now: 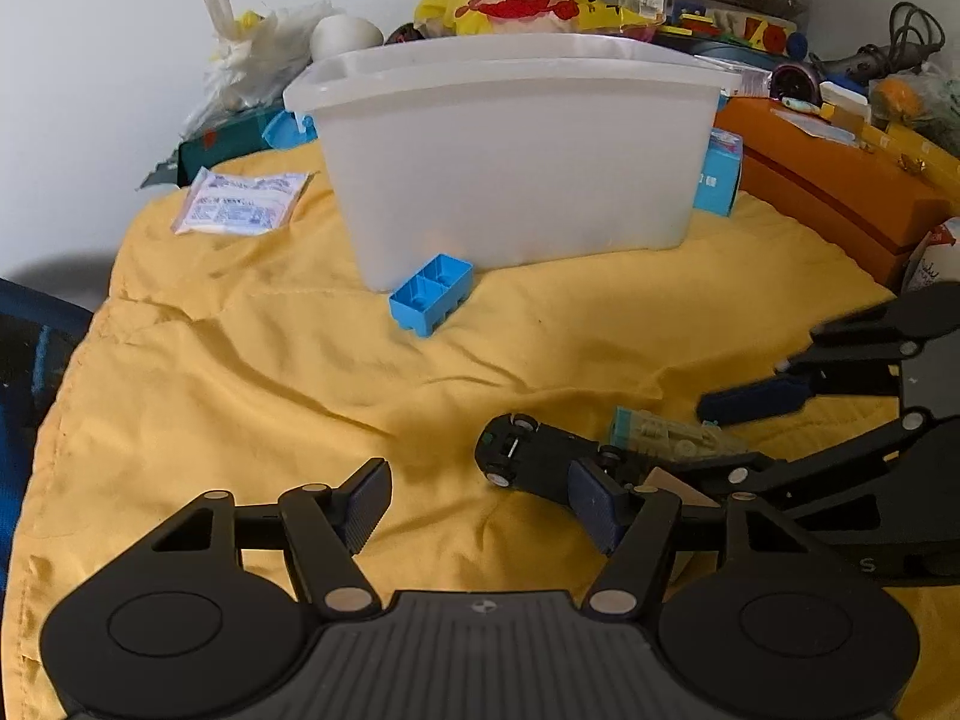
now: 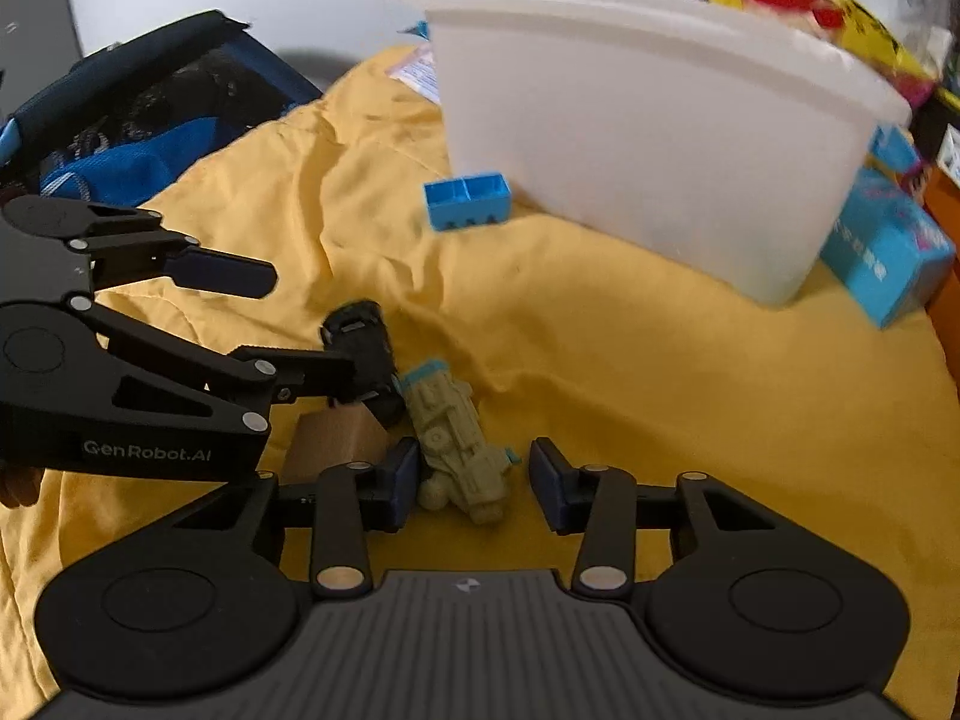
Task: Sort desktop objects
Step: 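Grasp the black toy car with the left gripper while the right grasps the olive figure, then carry the black car and olive figure over the bin and open both grippers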
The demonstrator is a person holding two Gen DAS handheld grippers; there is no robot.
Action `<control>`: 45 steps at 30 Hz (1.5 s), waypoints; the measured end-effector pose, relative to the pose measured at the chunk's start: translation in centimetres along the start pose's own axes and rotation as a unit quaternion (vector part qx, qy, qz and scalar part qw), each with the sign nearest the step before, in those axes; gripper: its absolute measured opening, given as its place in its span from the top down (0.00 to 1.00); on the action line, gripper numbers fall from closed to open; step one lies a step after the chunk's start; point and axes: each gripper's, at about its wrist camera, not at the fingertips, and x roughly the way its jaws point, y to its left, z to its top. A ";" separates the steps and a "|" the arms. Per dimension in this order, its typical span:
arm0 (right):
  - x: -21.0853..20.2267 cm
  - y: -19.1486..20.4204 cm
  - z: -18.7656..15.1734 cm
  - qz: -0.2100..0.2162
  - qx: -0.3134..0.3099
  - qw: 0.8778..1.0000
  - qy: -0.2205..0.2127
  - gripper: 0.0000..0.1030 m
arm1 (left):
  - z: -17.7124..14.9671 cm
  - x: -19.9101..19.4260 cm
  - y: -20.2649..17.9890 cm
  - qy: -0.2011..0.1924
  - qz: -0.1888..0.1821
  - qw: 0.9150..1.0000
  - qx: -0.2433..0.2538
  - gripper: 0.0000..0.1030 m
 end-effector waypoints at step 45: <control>-10.1 -7.6 7.4 -0.047 0.116 0.981 -0.146 0.63 | 13.8 -4.9 2.5 -0.119 0.015 0.992 -0.045 0.40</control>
